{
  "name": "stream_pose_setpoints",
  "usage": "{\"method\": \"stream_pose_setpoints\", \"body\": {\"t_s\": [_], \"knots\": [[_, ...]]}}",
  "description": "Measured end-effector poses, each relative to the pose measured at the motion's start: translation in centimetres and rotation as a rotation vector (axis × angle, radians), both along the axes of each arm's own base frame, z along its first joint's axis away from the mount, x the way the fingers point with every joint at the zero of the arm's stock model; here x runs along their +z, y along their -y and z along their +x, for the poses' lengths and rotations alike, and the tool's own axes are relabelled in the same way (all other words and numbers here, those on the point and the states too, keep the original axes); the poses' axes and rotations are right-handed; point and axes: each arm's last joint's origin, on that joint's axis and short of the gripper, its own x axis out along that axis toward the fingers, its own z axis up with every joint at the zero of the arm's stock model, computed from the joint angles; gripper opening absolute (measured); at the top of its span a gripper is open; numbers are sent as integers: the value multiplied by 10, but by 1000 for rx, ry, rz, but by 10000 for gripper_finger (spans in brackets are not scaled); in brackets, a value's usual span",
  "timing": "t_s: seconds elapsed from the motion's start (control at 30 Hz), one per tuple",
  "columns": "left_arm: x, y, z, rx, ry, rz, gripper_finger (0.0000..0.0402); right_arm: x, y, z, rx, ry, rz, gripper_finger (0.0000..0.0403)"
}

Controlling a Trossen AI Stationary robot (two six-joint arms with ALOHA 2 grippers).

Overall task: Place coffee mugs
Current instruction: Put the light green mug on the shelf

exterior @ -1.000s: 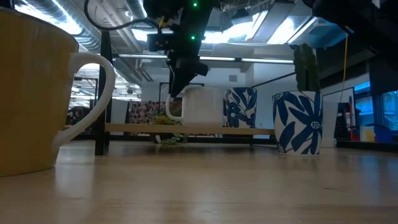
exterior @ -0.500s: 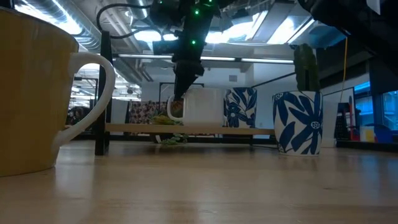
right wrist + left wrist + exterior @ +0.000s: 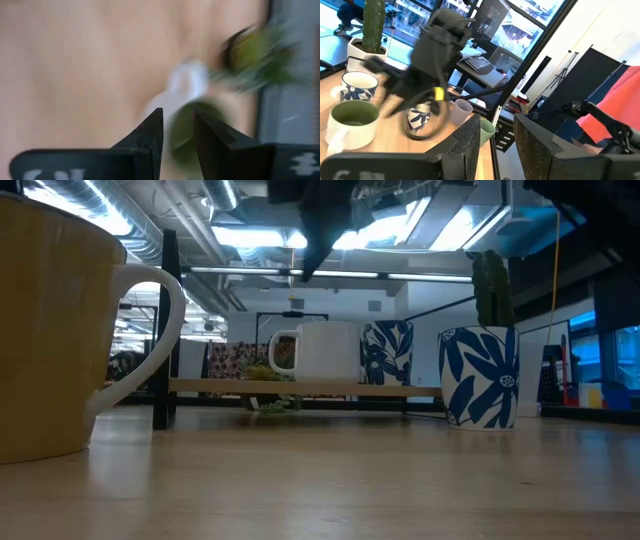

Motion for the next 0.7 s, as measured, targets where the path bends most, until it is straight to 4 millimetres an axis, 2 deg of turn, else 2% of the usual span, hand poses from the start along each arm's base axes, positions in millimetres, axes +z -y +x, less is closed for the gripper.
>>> {"method": "stream_pose_setpoints", "body": {"t_s": [0.1,0.17,0.23,0.37,0.47,0.6,0.7], "knots": [[0,0,0,0,0,0,112,-4,-26,-16,-99,-134,116,88],[0,0,0,-15,0,4,112,-6,-50,-24,-120,-204,150,88],[0,2,0,-60,0,23,112,-7,-83,-27,-94,-187,180,88],[0,3,0,-112,0,42,112,2,-145,-48,-106,-155,190,88],[0,3,0,-100,1,43,112,7,-183,-65,-98,-141,215,91],[0,2,0,-61,5,70,112,6,-228,-87,-43,-192,298,125],[0,1,0,-20,7,80,112,6,-249,-100,-41,-187,293,163]]}}
